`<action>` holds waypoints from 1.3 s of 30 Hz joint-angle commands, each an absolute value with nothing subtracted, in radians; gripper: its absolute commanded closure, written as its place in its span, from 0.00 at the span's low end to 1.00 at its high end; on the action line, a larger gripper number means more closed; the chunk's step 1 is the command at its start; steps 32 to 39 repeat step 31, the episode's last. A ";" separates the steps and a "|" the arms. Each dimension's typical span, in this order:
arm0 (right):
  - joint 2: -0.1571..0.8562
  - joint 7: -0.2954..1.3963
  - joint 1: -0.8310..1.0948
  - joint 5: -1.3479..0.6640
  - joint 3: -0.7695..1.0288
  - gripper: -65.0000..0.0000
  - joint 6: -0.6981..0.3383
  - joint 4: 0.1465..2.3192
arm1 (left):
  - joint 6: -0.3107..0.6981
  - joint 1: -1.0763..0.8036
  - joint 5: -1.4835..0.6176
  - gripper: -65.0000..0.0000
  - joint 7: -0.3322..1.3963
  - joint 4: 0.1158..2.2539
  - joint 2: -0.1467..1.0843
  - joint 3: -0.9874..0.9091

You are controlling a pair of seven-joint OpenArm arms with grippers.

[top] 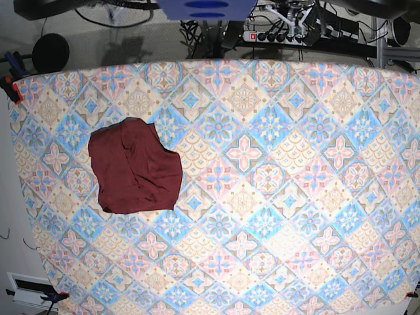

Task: Layout the t-shirt on the table in an organized manner, then fold the t-shirt properly

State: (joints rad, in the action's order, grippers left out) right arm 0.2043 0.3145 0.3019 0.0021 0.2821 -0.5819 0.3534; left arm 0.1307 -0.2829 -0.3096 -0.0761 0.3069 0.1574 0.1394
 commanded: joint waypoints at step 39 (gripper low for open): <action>0.213 0.136 0.208 -0.022 0.283 1.00 -0.337 0.288 | 0.133 -0.131 -0.308 1.00 -0.154 0.269 0.110 0.278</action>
